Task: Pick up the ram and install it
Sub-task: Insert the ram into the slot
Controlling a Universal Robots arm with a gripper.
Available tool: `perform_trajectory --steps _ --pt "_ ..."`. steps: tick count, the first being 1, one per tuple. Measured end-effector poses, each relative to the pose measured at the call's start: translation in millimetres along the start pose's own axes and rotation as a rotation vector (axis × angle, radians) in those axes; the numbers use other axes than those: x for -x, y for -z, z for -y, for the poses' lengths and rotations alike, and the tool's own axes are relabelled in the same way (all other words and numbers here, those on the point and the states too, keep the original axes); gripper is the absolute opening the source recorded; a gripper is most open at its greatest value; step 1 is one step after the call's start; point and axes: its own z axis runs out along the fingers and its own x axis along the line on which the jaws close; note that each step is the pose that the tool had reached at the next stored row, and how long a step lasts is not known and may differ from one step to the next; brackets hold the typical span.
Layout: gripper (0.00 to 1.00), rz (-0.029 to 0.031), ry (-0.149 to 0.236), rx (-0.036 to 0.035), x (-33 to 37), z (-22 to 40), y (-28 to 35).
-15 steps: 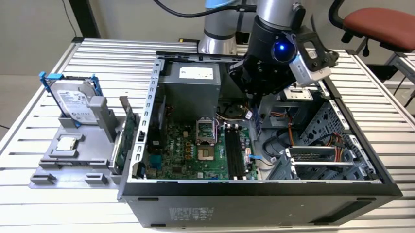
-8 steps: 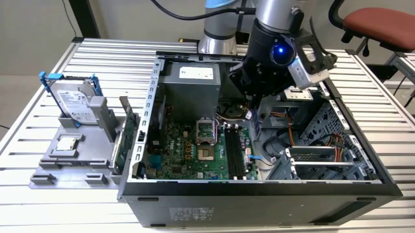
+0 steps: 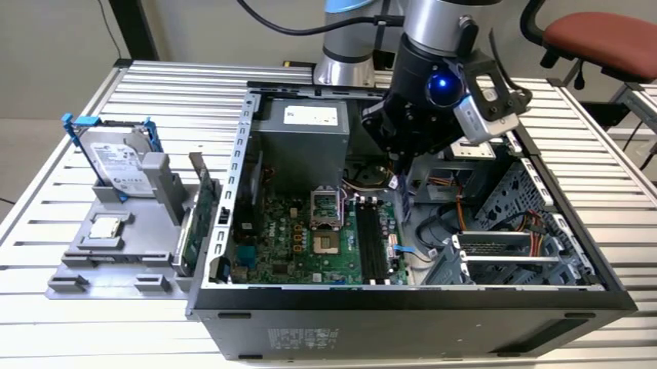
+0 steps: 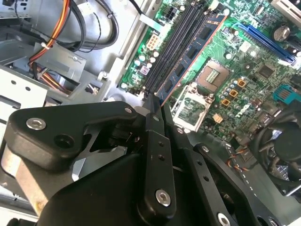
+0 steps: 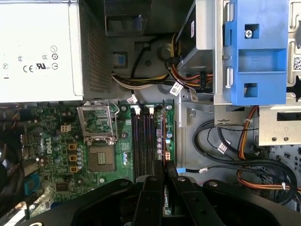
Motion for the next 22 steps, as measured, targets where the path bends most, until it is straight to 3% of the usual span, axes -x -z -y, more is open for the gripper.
perform_trajectory --steps 22 --pt "0.00 0.0015 0.000 0.0000 0.9 -0.1 -8.6"
